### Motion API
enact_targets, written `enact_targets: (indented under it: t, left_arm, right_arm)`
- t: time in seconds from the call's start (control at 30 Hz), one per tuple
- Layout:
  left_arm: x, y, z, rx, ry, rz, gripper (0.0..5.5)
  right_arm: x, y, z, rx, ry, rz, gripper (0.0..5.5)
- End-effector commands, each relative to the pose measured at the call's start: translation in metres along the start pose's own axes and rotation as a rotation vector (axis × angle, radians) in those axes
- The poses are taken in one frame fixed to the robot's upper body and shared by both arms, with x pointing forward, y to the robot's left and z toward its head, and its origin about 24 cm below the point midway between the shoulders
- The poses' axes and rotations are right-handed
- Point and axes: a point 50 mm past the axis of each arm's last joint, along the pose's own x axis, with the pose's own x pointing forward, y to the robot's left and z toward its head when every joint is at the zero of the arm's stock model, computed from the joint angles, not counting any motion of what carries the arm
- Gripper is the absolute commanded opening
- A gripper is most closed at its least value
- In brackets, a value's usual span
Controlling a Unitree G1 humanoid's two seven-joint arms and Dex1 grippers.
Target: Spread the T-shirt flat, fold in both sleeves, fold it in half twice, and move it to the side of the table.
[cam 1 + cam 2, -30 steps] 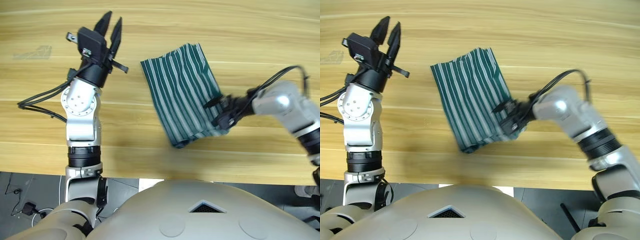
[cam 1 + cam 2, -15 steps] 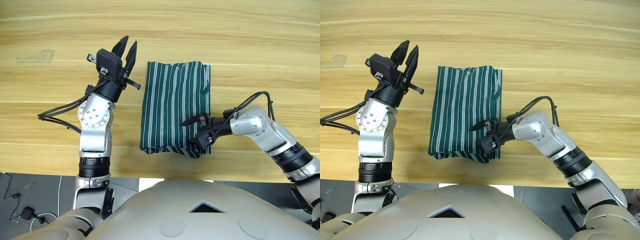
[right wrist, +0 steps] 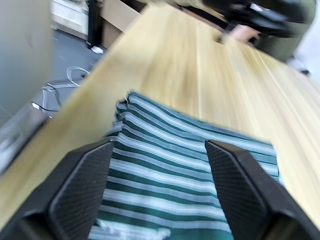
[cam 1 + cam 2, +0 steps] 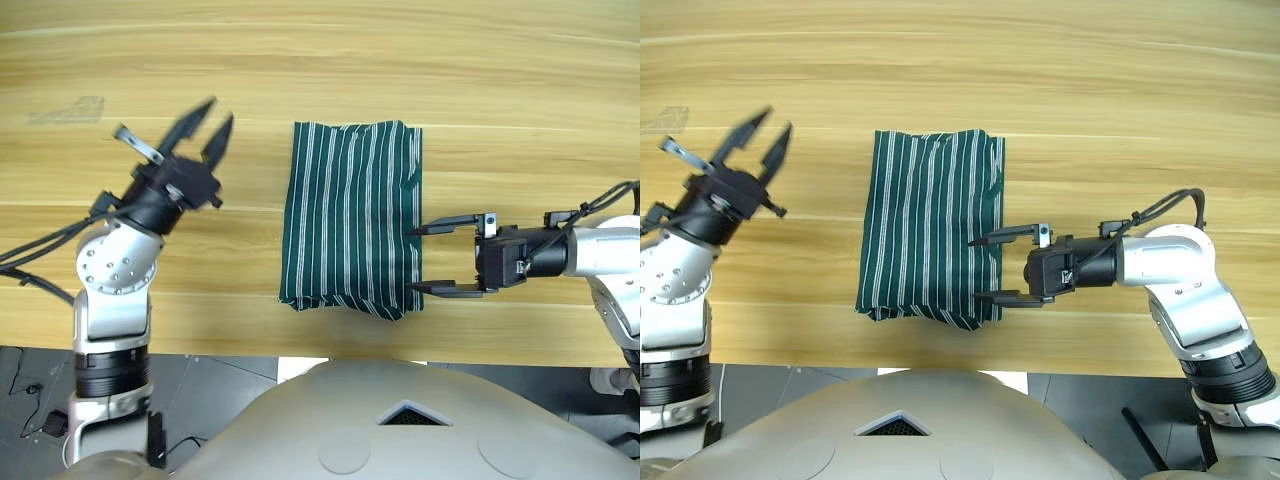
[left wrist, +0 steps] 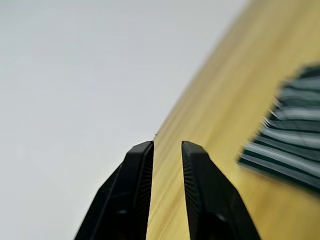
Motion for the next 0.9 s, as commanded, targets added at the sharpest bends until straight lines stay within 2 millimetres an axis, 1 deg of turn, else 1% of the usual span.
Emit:
enact_targets:
  t: [0.03, 0.1, 0.17, 0.27, 0.33, 0.4, 0.5, 0.63, 0.73, 0.9]
  left_arm:
    - [-0.037, -0.029, -0.015, 0.366, 0.017, -0.345, 1.01]
    - [-0.049, -0.039, -0.020, 0.490, -0.048, -0.443, 1.01]
    - [-0.053, -0.047, -0.024, 0.543, -0.119, -0.497, 1.01]
    - [-0.062, -0.057, -0.025, 0.548, -0.193, -0.554, 1.01]
    - [-0.067, -0.064, -0.025, 0.543, -0.219, -0.588, 1.01]
    - [-0.069, -0.071, -0.025, 0.525, -0.241, -0.608, 1.01]
    - [-0.067, -0.080, -0.021, 0.494, -0.279, -0.607, 1.01]
    - [-0.059, -0.087, -0.010, 0.452, -0.340, -0.587, 1.01]
    - [-0.056, -0.089, -0.006, 0.437, -0.368, -0.585, 1.01]
    - [-0.049, -0.087, -0.002, 0.435, -0.390, -0.543, 1.01]
  right_arm:
    - [-0.009, -0.001, -0.039, -0.309, 0.189, -0.111, 3.41]
    - [-0.009, 0.007, -0.052, -0.417, 0.186, -0.088, 3.41]
    - [-0.007, 0.013, -0.059, -0.487, 0.165, -0.069, 3.41]
    - [-0.010, 0.023, -0.069, -0.554, 0.167, 0.001, 3.41]
    - [-0.014, 0.029, -0.076, -0.565, 0.186, 0.053, 3.41]
    - [-0.013, 0.035, -0.080, -0.560, 0.183, 0.082, 3.41]
    - [-0.006, 0.044, -0.081, -0.536, 0.147, 0.106, 3.41]
    - [0.006, 0.057, -0.079, -0.501, 0.101, 0.153, 3.41]
    - [0.012, 0.063, -0.078, -0.484, 0.076, 0.167, 3.41]
    - [0.018, 0.068, -0.075, -0.447, 0.048, 0.162, 3.41]
